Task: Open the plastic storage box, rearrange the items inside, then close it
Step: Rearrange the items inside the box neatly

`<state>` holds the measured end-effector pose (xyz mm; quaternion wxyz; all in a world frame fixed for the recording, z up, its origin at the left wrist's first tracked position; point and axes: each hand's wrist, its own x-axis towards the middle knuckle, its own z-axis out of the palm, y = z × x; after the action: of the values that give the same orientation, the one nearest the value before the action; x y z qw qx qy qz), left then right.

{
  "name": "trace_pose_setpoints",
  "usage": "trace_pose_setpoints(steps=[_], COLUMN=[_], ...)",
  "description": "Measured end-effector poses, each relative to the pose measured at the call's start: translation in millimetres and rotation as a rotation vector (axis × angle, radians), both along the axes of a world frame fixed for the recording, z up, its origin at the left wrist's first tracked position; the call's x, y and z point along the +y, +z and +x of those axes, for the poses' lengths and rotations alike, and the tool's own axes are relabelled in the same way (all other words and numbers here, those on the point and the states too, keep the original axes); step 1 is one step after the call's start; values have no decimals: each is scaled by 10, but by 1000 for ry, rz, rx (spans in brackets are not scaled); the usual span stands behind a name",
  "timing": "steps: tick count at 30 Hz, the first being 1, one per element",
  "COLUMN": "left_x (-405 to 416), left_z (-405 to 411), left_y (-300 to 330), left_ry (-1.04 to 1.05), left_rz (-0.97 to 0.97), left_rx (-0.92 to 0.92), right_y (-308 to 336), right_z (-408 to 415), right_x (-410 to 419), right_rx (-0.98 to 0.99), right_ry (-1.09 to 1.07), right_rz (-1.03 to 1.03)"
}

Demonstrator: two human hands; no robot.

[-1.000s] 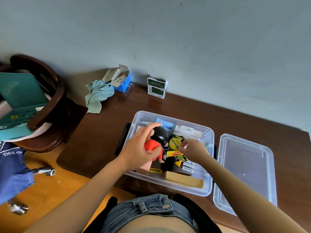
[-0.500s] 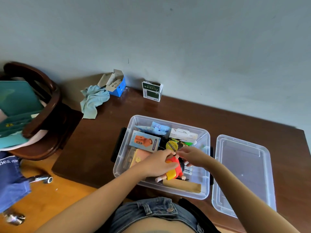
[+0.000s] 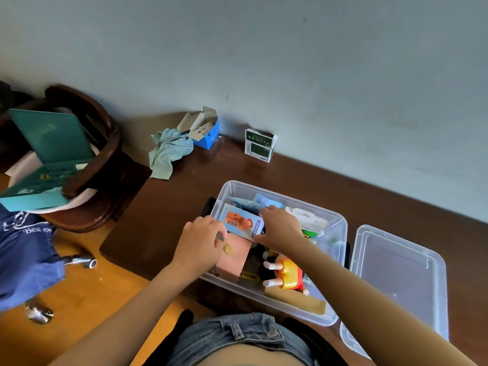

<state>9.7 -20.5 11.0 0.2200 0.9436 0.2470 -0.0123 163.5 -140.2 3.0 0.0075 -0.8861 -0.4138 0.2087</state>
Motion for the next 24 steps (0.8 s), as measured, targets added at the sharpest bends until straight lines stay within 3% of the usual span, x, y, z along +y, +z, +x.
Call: trace_pose_setpoints(steps=[12, 19, 22, 24], left_x=[-33, -7, 30, 45], left_z=[16, 122, 193, 249], left_y=[-106, -53, -25, -11], left_ry=[-29, -83, -201, -334], left_rz=[-47, -162, -176, -160], left_rx=[-18, -99, 10, 162], right_y=[-73, 225, 302, 317], right_z=[-48, 251, 384, 431], right_x=[56, -370, -664, -833], right_rx=[-10, 461, 698, 719], right_ry=[-1, -306, -496, -578], right_rz=[-3, 238, 425, 483])
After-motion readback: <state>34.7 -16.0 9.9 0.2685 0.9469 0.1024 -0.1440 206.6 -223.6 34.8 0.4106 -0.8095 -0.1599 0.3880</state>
